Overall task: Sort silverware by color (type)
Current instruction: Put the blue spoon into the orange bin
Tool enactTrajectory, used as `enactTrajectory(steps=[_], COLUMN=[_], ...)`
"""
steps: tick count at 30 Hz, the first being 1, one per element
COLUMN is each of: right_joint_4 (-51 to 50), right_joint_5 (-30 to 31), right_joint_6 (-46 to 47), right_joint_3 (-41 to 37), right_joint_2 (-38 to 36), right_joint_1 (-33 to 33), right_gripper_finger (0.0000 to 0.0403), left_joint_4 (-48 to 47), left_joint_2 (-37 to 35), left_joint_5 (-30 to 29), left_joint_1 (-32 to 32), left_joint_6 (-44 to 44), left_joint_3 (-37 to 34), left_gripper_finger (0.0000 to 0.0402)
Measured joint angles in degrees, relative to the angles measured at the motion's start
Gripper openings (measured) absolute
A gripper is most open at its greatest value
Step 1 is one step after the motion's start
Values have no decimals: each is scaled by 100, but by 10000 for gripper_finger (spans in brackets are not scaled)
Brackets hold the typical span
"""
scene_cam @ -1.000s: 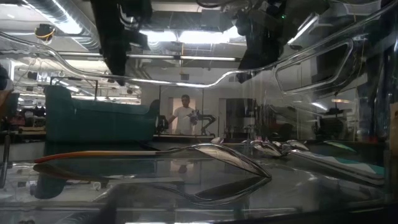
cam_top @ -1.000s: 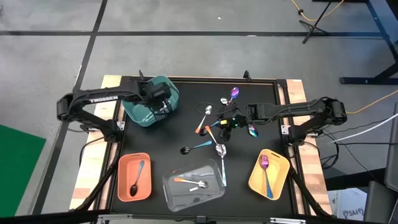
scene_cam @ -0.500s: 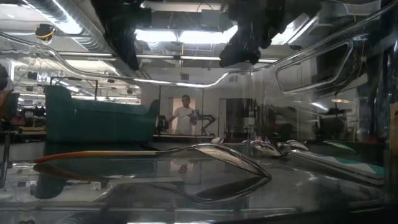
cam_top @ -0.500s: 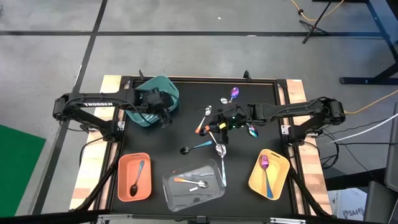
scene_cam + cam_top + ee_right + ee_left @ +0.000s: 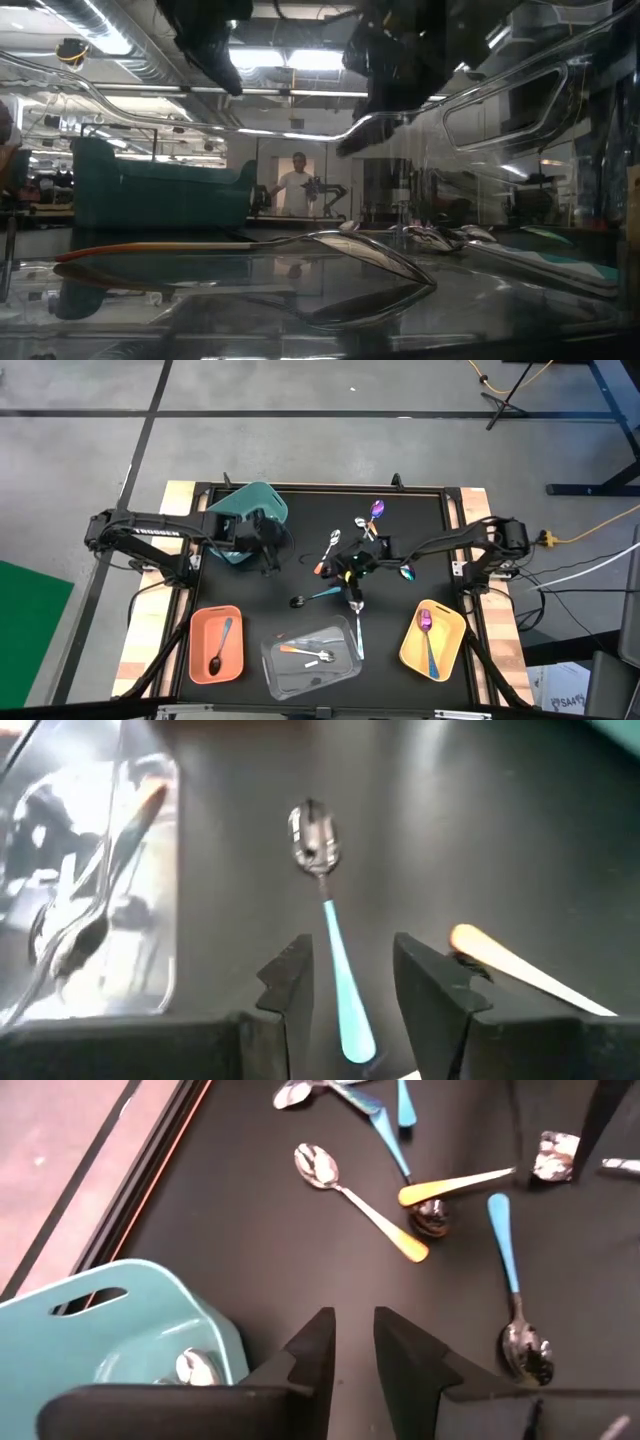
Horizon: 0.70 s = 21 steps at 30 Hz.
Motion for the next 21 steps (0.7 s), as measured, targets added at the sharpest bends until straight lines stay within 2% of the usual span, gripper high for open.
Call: enactTrajectory(steps=[11,21], right_joint_4=[551,1193], right_joint_5=[-67,-502], right_joint_6=[-490,-604], right_joint_3=[0,0], right_joint_2=[785,1344], right_joint_1=[0,0], right_gripper_finger=[127,127], left_joint_4=[39,39], left_joint_2=[0,0], left_joint_5=[-6,-17], left_joint_1=[-200,-204], left_joint_6=[-277,-277], left_joint_3=[0,0], left_gripper_finger=[66,66])
